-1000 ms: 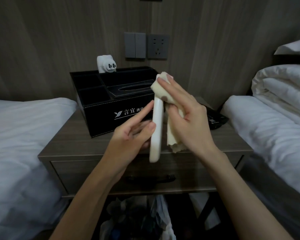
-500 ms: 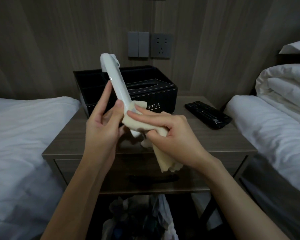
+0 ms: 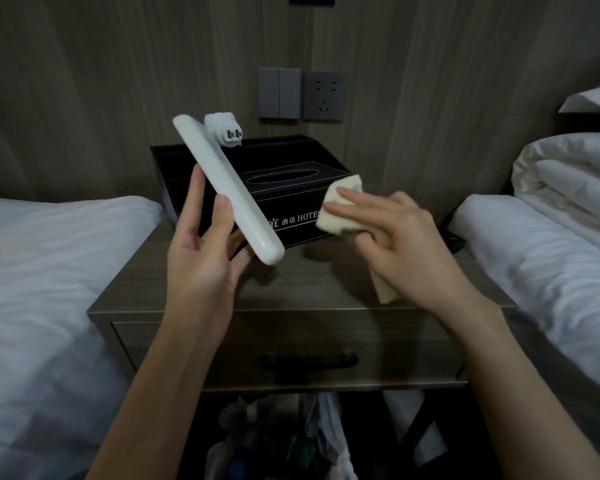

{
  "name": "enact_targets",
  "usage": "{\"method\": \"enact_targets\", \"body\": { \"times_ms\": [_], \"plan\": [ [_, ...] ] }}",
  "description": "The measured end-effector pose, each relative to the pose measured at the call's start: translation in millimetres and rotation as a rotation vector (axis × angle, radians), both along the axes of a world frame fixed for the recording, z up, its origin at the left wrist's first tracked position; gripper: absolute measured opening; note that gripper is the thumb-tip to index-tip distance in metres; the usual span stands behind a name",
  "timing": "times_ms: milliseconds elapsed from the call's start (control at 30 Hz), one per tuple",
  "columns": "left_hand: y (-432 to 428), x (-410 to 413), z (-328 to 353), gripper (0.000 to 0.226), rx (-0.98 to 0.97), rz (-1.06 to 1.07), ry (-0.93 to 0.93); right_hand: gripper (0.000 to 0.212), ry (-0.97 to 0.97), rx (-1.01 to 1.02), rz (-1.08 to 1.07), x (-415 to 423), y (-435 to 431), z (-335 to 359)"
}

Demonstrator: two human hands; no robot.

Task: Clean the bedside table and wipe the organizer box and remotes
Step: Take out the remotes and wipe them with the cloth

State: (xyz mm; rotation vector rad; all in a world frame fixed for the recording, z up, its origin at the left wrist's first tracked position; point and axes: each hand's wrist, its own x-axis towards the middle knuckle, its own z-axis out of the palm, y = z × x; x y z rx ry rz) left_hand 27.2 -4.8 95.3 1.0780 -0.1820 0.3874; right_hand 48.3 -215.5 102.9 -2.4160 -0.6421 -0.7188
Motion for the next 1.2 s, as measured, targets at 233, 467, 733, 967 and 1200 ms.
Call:
{"method": "enact_targets", "body": {
  "times_ms": [233,467,733,967,1200],
  "plan": [
    [-9.1,-2.4,-4.3,0.055,0.037,-0.071,0.001,0.038,0.168,0.017,0.031,-6.3,9.6,-0.5],
    [-13.5,-5.0,-2.9,0.068,0.072,-0.102,0.01,0.059,0.14,0.154,0.299,-28.4,41.7,2.3],
    [-14.3,-6.6,1.6,0.072,0.135,-0.124,-0.007,0.031,0.092,0.542,0.199,-25.6,36.0,3.0],
    [-20.4,-4.2,-6.2,0.054,0.524,0.08,-0.085,0.027,0.256,0.952,0.075,-16.7,-10.5,11.5],
    [-15.9,11.7,-24.2,0.046,1.17,0.547,-0.335,0.023,0.125,1.131,-0.242,-3.1,-58.0,-1.2]
  ]
}}
